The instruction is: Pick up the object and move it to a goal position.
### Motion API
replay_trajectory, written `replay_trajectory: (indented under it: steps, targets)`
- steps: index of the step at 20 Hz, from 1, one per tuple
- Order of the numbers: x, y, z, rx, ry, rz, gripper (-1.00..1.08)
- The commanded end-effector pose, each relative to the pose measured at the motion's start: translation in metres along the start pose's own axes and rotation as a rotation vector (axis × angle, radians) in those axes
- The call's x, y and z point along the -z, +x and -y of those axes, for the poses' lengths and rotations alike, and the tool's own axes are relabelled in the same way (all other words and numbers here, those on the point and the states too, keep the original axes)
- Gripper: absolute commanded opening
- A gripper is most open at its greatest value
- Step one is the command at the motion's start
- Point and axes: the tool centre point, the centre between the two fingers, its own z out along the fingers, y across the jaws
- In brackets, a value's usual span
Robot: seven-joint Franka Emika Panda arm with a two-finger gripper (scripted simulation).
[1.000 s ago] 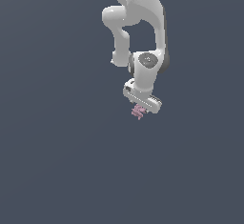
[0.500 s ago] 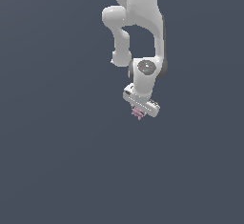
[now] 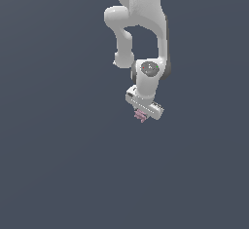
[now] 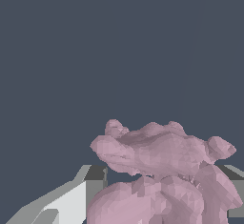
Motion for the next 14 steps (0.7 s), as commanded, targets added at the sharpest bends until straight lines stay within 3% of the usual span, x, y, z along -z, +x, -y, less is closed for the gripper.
replay_trajectory:
  steps: [1,14]
  targets:
    - [0.0,0.001,0.0,-0.001,0.0,0.0,-1.0]
    - [0.046,0.016,-0.023,-0.001,0.0,0.0,-1.0]
